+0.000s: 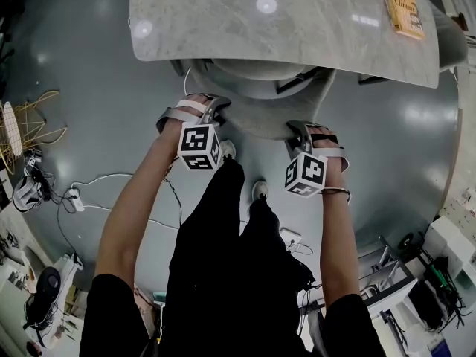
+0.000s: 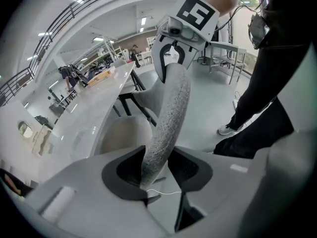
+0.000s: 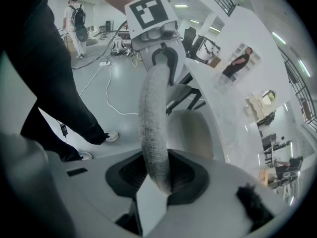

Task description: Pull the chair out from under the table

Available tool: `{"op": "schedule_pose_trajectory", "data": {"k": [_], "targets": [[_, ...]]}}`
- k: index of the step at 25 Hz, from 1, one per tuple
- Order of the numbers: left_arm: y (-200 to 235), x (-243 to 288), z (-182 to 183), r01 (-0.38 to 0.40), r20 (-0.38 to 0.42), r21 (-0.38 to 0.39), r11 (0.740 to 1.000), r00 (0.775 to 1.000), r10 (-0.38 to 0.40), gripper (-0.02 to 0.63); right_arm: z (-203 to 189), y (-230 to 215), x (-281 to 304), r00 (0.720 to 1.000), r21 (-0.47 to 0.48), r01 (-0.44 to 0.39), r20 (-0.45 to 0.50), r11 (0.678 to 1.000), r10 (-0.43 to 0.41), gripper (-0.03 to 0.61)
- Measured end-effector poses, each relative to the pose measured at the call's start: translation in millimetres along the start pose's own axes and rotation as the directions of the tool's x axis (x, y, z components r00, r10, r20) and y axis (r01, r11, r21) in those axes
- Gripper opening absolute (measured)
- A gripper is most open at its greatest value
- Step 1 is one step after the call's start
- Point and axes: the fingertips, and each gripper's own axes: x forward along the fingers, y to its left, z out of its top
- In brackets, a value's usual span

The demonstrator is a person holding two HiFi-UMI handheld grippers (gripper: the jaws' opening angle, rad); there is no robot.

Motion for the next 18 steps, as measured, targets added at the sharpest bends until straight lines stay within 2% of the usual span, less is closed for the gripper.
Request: {"op": "schedule_pose_trajectory", "data": {"k": [18], "targets": [[-23, 1, 16, 0.030, -0.018, -0.020, 0.999, 0.999, -0.031, 0.129, -16, 13, -7, 0.999, -0.023, -0.052, -0.004, 0.998, 0.052, 0.104]]}}
